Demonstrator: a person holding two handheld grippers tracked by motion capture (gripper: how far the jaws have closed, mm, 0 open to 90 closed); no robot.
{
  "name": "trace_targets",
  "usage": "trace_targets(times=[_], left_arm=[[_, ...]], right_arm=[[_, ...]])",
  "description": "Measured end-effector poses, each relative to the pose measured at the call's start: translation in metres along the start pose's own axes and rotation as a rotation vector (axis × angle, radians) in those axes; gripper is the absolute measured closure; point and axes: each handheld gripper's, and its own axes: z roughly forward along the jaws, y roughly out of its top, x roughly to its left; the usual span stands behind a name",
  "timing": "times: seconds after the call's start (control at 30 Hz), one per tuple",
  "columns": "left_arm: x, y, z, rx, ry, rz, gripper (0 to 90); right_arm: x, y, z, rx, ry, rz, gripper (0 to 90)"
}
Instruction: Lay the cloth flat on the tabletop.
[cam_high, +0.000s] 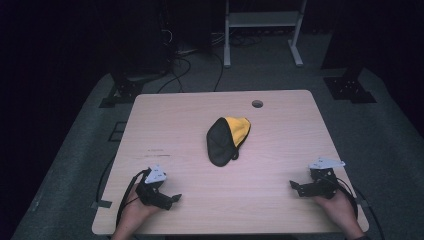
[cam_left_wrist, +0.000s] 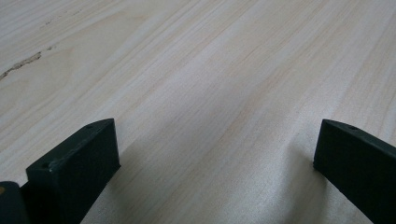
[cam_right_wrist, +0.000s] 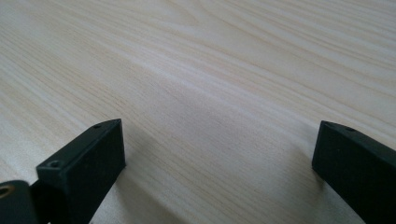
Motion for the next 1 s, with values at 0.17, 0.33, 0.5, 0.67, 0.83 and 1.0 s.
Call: trace_targets(times=[0.17,0.33,0.5,0.67,0.83,1.0], left_arm=[[0.000,0.000,0.000,0.001,0.002,-0.004,0.0],[0.001,0.003,0.001,0.001,-0.006,-0.022,0.0],[0.002,0.010,-0.001,-0.026,-0.004,-0.025,0.0],[0.002,0.022,-0.001,-0.052,-0.005,-0.026,0.0],[0.002,0.041,0.003,-0.080,-0.010,-0.016,0.0],[0.003,0.052,0.008,-0.092,-0.013,-0.010,0.0]], right_arm=[[0.000,0.000,0.000,0.000,0.000,0.000,1.6],[0.000,0.000,0.000,0.001,0.000,0.000,1.6],[0.000,0.000,0.000,0.001,0.000,0.000,1.6],[0.000,0.000,0.000,0.000,0.001,-0.001,1.6],[0.000,0.000,0.000,0.000,0.001,-0.001,1.6],[0.000,0.000,0.000,0.000,0.001,-0.001,1.6]])
